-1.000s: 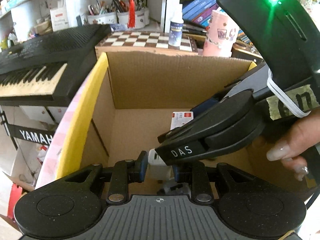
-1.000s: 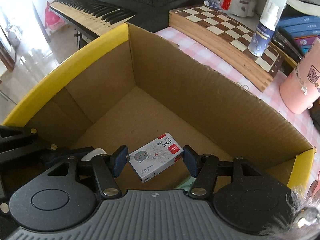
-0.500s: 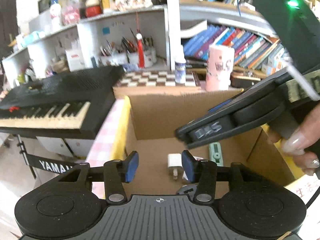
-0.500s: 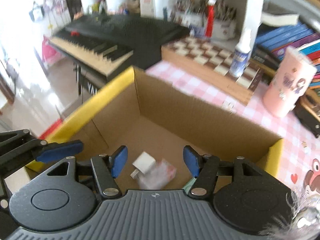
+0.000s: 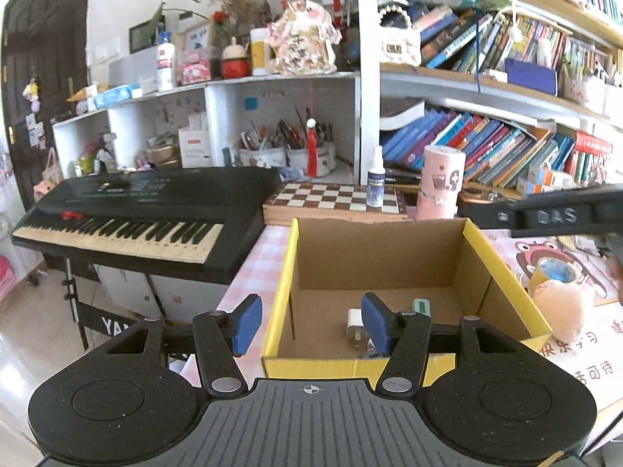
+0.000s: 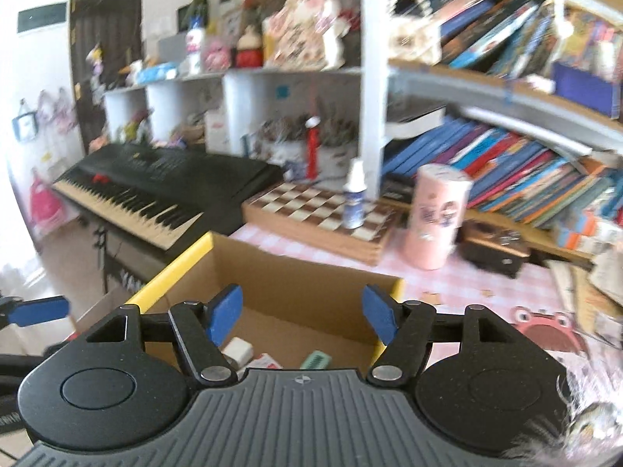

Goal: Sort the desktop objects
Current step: 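Open the left tool to drop the plug while the right tool releases the medicine box, then withdraw both open tools from the box back toward the pink plush pig, then grasp the pink plush pig with the left tool while the right tool grasps the yellow tape roll, then lift the tape roll with the right tool, tipping out the blue item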

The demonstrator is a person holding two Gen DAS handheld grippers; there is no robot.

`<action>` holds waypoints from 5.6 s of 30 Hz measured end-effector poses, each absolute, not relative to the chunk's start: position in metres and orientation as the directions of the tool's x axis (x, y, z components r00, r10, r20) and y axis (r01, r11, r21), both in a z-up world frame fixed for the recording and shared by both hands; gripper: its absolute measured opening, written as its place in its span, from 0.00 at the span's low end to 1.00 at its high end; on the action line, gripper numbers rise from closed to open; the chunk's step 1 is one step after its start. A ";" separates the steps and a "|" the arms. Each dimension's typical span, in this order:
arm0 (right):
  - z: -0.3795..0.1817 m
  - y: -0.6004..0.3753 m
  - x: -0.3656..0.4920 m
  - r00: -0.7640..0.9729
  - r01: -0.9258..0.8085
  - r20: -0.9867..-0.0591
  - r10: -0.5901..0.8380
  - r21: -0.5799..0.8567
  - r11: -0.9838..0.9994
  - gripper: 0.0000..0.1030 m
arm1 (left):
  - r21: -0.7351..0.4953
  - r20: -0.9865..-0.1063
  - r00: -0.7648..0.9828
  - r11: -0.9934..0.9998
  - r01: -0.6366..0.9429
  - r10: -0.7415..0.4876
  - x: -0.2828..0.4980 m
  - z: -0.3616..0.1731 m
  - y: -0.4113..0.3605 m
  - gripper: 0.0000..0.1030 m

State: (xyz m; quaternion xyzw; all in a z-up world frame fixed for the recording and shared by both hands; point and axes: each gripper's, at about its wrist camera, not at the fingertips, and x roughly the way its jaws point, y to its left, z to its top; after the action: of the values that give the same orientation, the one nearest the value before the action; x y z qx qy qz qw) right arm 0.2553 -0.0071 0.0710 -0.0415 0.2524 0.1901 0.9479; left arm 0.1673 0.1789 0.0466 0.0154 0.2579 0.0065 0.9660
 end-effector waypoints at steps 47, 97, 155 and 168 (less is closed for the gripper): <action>-0.008 -0.046 -0.004 0.799 -0.210 -0.582 0.149 -0.038 0.977 0.71 | -0.023 -0.592 0.805 0.999 0.035 -0.042 -0.003 -0.002 0.143 0.79; -0.023 -0.210 0.091 0.761 -0.016 -0.649 0.007 -0.007 1.000 0.72 | 0.012 -0.682 0.711 0.969 0.246 -0.172 0.117 -0.020 -0.036 0.80; -0.054 -0.276 0.327 0.694 -0.373 -0.669 0.267 -0.017 0.928 0.82 | -0.117 -0.734 0.674 0.993 0.004 -0.089 0.197 -0.033 -0.097 0.62; -0.088 -0.237 0.384 0.677 -0.410 -0.685 0.270 -0.047 0.911 0.87 | -0.101 -0.721 0.692 0.994 -0.049 -0.039 0.166 -0.023 -0.080 0.62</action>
State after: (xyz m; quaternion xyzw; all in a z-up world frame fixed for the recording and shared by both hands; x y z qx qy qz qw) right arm 0.3845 -0.2365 -0.0880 -0.0988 0.3560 0.1867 0.9103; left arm 0.1661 -0.0803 -0.0229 -0.0561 0.3927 0.0029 0.9180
